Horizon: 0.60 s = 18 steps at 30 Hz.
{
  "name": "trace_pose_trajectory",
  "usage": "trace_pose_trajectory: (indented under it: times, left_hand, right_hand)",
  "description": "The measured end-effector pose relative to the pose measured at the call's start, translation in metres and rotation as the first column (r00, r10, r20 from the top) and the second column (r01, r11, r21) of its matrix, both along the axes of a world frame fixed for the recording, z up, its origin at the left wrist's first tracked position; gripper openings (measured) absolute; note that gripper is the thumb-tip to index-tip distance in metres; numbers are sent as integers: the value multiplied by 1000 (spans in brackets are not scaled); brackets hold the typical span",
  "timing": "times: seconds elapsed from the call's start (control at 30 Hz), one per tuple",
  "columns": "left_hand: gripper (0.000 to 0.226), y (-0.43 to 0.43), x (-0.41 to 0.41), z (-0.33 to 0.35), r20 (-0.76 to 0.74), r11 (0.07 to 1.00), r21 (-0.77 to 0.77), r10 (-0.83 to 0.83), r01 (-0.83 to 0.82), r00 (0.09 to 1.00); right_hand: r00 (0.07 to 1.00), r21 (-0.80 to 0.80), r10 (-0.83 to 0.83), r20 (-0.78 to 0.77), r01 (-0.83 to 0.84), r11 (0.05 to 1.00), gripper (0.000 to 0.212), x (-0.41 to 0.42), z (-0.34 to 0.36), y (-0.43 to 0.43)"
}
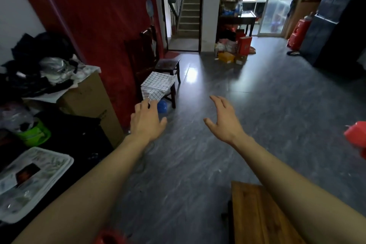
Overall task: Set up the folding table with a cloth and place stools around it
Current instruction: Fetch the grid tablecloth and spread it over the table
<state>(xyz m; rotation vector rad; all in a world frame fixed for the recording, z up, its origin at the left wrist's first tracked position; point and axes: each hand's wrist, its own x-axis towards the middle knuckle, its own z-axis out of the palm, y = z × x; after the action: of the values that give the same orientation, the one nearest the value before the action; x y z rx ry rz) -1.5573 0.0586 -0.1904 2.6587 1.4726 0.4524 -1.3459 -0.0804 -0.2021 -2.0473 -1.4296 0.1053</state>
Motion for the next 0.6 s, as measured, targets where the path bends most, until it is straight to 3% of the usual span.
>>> trace_pose_trajectory:
  times: [0.3,0.6]
  left_hand:
    - [62,143,68,14,-14,1000,5,24,-24,1000]
    - [62,295,112,-1,24,1000,-5,-8,8,1000]
  right_hand:
    - [999,49,21,46,-23,999,71,80,26,147]
    - [996,2,24,90,-25,1000,67,125,14,293]
